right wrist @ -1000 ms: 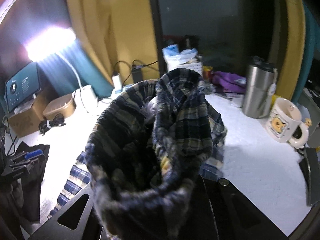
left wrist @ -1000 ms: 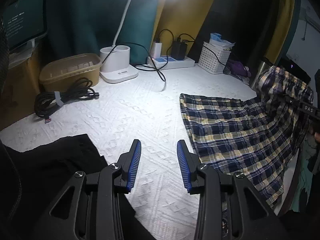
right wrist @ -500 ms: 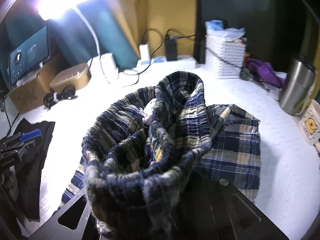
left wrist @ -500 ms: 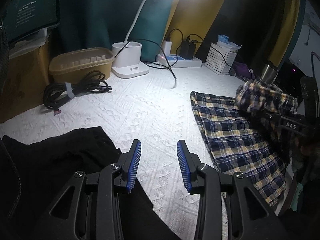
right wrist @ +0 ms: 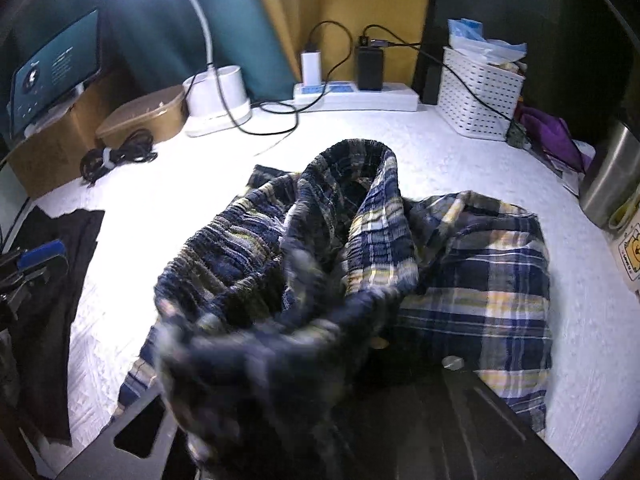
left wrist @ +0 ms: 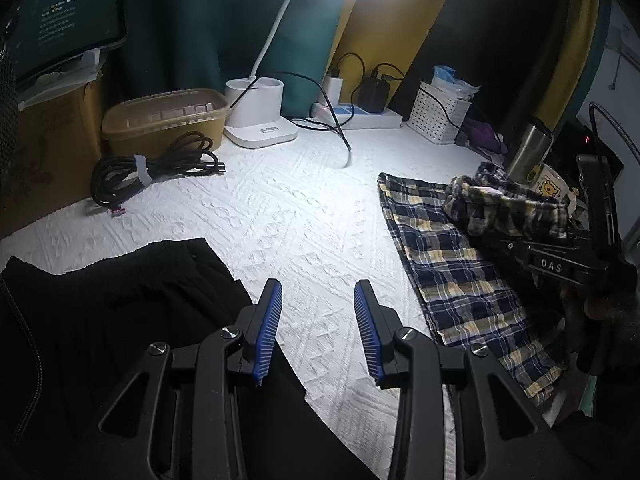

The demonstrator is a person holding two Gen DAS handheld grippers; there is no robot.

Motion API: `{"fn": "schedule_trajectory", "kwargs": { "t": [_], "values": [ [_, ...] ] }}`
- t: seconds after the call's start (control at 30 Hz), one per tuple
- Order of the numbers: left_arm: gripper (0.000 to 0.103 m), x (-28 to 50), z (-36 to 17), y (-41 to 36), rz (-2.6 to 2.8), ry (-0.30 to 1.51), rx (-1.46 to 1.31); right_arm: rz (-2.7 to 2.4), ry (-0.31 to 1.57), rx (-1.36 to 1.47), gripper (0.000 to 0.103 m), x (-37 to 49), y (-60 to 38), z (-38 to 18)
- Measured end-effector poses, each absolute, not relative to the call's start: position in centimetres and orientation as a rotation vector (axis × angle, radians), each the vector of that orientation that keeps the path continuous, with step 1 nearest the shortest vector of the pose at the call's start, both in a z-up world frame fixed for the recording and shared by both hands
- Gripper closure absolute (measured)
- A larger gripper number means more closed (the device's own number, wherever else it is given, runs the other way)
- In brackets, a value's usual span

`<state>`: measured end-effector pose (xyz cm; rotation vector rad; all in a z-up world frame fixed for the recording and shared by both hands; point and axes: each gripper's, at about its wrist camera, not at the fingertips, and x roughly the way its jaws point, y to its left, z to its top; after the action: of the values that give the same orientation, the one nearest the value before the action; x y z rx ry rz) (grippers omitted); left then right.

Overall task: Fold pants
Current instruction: 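Carry the lifted pants leg over the rest of the pants with the right gripper, then lower the pants leg onto the pants and open the right gripper, then grasp the elastic waistband of the plaid pants with the left gripper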

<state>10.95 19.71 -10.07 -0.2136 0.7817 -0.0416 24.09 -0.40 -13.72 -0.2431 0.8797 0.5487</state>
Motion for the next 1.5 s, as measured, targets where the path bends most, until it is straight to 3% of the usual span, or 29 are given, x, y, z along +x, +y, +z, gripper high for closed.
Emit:
{"fn": "schedule_trajectory", "kwargs": {
  "t": [0.07, 0.13, 0.63, 0.77, 1.3, 1.43, 1.47, 1.5],
  "values": [
    [0.066, 10.8, -9.9, 19.5, -0.043, 0.781, -0.210, 0.583, 0.876, -0.230, 0.034, 23.7, -0.1, -13.6],
    [0.066, 10.5, -9.7, 19.2, -0.042, 0.778, -0.207, 0.618, 0.864, -0.240, 0.025, 23.0, 0.4, -13.5],
    [0.065, 10.3, -7.9, 16.0, -0.055, 0.762, -0.166, 0.730, 0.778, -0.192, 0.025, 19.6, -2.0, -10.2],
    [0.043, 11.1, -7.3, 13.8, -0.092, 0.748, -0.159, 0.660, 0.759, -0.153, 0.025, 20.5, -5.5, -10.0],
    [0.043, 16.6, -9.7, 4.3, -0.250, 0.826, -0.077, 0.466, 0.800, 0.011, 0.025, 23.4, -19.4, -13.5],
    [0.070, 17.4, -10.9, 3.9, -0.224, 0.858, -0.066, 0.491, 0.810, 0.036, 0.025, 23.1, -20.2, -14.5],
    [0.088, 17.5, -11.1, 3.9, -0.228, 0.864, -0.068, 0.497, 0.814, 0.036, 0.026, 22.8, -20.1, -14.7],
    [0.092, 17.5, -11.3, 4.0, -0.232, 0.871, -0.070, 0.508, 0.819, 0.033, 0.028, 22.5, -20.0, -15.0]
  ]
}}
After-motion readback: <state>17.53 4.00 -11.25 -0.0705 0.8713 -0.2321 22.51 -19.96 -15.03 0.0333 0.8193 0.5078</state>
